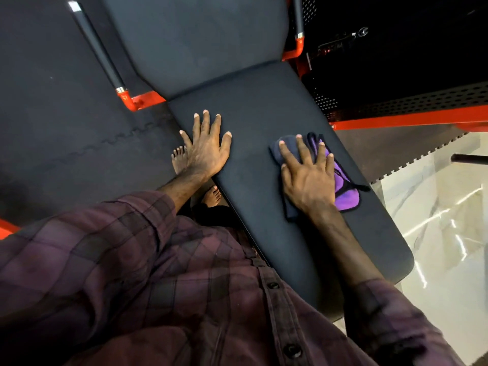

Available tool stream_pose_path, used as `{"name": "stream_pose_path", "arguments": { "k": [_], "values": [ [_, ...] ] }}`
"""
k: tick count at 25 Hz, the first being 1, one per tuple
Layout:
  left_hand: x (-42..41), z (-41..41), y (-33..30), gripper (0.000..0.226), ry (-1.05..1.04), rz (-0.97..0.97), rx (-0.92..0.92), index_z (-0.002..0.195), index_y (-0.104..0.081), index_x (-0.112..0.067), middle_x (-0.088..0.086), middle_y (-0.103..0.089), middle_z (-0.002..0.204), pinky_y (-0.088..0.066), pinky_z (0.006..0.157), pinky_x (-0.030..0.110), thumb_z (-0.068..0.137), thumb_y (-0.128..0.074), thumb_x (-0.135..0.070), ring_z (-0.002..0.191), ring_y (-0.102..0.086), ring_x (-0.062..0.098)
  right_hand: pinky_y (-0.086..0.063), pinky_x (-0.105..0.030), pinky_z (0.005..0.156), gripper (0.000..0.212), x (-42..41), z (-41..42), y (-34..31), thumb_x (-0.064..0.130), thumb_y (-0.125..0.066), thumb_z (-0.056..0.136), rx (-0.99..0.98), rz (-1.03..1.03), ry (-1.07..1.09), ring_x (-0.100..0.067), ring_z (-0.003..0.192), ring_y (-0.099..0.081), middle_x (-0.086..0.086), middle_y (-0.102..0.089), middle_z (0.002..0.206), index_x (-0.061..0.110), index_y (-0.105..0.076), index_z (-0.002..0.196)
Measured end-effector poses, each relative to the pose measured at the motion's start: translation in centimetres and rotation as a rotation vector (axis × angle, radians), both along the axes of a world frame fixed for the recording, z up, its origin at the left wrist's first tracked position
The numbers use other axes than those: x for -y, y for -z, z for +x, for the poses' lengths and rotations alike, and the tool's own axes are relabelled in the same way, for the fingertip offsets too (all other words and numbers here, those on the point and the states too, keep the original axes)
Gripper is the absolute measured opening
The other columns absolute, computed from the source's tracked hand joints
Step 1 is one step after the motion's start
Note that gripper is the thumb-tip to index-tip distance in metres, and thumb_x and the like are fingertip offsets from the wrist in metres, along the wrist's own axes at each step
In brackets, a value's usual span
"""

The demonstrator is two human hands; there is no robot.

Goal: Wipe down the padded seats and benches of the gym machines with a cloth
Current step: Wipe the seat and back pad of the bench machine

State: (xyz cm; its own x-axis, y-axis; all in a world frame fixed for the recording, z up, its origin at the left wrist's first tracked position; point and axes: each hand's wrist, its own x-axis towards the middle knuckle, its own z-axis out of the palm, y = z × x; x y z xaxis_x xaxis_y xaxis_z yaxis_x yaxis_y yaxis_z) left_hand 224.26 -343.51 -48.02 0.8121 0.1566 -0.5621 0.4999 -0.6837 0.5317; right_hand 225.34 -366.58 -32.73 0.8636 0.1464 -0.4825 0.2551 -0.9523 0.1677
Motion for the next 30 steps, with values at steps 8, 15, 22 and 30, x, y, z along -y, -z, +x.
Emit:
{"name": "stream_pose_path", "arguments": {
  "k": [8,15,22,30],
  "values": [
    [0.2,0.6,-0.1,0.07,-0.008,0.036,0.0,0.166,-0.023,-0.02,0.008,-0.008,0.177,0.0,0.124,0.073,0.107,-0.033,-0.056,0.163,0.003,0.028,-0.025,-0.063,0.123,0.061,5.0,3.5,-0.9,0.049,-0.032,0.102,-0.01,-0.006,0.168,-0.047,0.154,-0.025,0.002,-0.023,0.174,0.048,-0.026,0.162],
    [-0.5,1.3,-0.4,0.072,-0.004,0.018,-0.004,0.166,-0.025,-0.021,0.007,-0.008,0.177,0.002,0.125,0.07,0.105,-0.036,-0.058,0.163,0.002,0.026,-0.027,-0.058,0.124,0.06,8.0,3.6,-2.7,0.056,-0.027,0.103,-0.162,0.12,-0.132,-0.037,0.159,-0.02,0.007,-0.019,0.175,0.05,-0.024,0.163],
    [-1.1,2.1,-1.8,0.07,-0.044,-0.029,-0.056,0.167,-0.022,-0.027,0.0,-0.004,0.178,-0.003,0.125,0.072,0.107,-0.037,-0.06,0.163,0.006,0.022,-0.024,-0.058,0.125,0.06,3.6,5.0,0.7,0.052,-0.028,0.104,-0.21,0.127,-0.219,-0.037,0.16,-0.016,0.004,-0.019,0.175,0.045,-0.025,0.164],
    [-0.9,1.9,-0.6,0.07,-0.047,0.015,-0.001,0.165,-0.027,-0.025,0.001,-0.009,0.177,-0.003,0.125,0.071,0.106,-0.039,-0.06,0.163,0.001,0.02,-0.016,-0.062,0.126,0.064,-0.6,7.2,3.6,0.052,-0.03,0.1,-0.145,0.016,0.032,-0.041,0.16,-0.011,0.007,-0.014,0.176,0.05,-0.021,0.163]
  ]
}}
